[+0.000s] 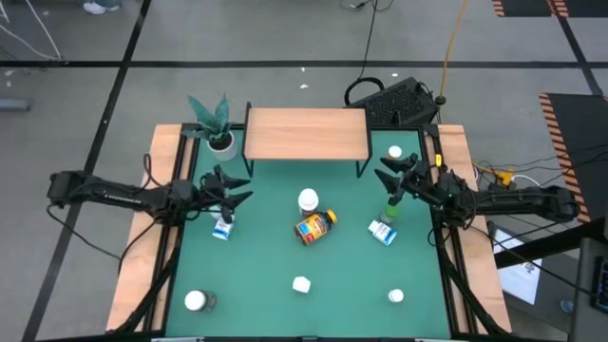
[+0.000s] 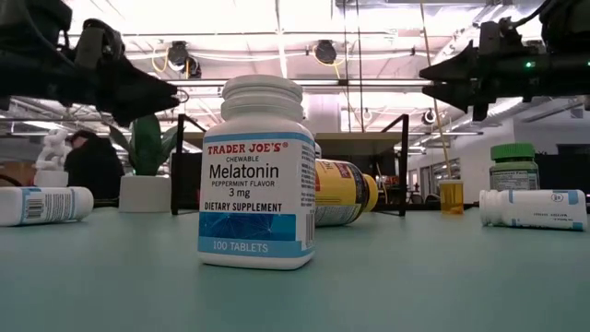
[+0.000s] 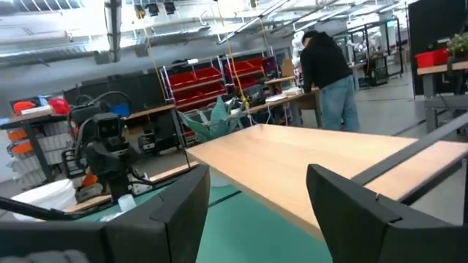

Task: Pick and place medicine bottles onto shelf by color
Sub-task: Put the white purple pill bottle on the shelf

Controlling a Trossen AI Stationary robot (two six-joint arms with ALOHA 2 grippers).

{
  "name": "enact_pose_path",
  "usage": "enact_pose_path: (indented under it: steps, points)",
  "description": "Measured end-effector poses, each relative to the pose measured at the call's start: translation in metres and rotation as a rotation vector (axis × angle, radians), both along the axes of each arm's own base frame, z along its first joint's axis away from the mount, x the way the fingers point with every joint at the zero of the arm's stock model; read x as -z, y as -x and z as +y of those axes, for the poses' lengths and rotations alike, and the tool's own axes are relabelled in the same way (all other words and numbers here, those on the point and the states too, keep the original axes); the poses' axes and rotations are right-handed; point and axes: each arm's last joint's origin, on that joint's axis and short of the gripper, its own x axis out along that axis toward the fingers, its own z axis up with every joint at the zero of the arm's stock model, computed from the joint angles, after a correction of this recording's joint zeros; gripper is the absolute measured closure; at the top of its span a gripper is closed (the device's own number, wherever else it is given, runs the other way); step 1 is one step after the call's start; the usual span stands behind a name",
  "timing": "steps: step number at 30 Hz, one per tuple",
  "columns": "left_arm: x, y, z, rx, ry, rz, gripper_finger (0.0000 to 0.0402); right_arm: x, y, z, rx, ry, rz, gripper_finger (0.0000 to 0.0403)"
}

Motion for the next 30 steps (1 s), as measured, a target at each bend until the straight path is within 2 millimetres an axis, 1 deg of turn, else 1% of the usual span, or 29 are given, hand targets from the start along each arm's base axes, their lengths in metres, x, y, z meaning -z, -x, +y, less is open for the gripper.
enact_pose_path:
  steps: [3,7,12,15,19,22,25,30]
  points:
    - [-0.007,-0.013,-0.003,-0.005,-0.042,0.054,0.0213,0.001,-0.001,0.001,-0.033,0.005,0.014,0.0179]
    - [-0.014,-0.034,-0.005,-0.008,-0.083,0.122,0.0213,0.002,-0.002,0.001,-0.033,0.007,0.020,0.0179]
    - [-0.012,-0.062,-0.006,-0.008,-0.091,0.215,0.0213,0.002,-0.002,0.001,-0.047,0.026,0.030,0.0179]
    - [-0.015,-0.082,-0.007,-0.009,-0.086,0.219,0.0213,0.003,-0.003,0.002,-0.086,0.027,0.040,0.0179]
    - [-0.022,-0.115,-0.014,0.049,-0.199,0.235,0.0210,0.004,-0.004,0.003,-0.139,0.013,0.036,0.0179]
    - [-0.021,-0.136,-0.018,0.065,-0.244,0.254,0.0193,0.005,-0.005,0.005,-0.150,0.009,0.048,0.0179]
    - [-0.019,-0.154,-0.018,0.036,-0.256,0.274,0.0164,0.006,-0.006,0.007,-0.167,0.014,0.060,0.0179]
    - [-0.016,-0.170,-0.019,0.052,-0.215,0.291,0.0109,0.005,-0.006,0.008,-0.173,0.033,0.058,0.0179]
